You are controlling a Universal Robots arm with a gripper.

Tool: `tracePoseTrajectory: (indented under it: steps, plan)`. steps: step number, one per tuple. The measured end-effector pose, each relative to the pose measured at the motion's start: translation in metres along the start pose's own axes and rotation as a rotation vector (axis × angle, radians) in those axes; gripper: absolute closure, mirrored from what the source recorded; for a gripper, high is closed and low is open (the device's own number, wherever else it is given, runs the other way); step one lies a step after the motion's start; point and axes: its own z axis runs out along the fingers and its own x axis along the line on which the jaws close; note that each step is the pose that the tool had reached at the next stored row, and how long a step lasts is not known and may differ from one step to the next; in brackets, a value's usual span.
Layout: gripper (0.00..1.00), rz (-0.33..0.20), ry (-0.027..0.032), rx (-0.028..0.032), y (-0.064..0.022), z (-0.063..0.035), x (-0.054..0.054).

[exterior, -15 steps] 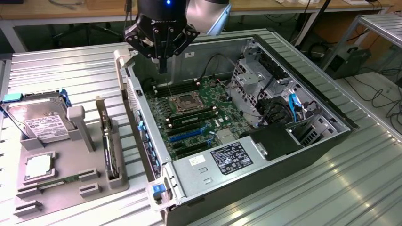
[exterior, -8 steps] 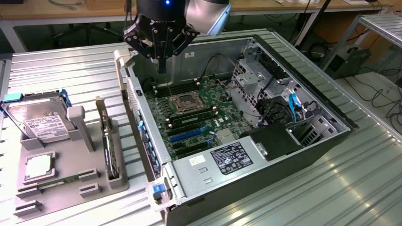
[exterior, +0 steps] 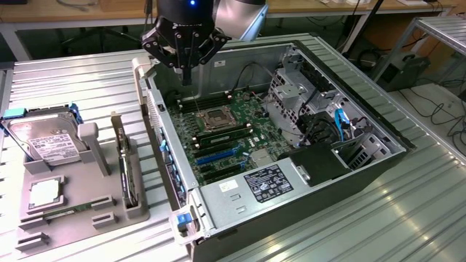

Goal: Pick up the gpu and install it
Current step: 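Reach for the gpu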

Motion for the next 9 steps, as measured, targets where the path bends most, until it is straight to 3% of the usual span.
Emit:
tracePoseTrajectory:
  steps: [9]
  plan:
    - [0.89,0.0,-0.0001,0.0,-0.0002,0.0,0.0018]
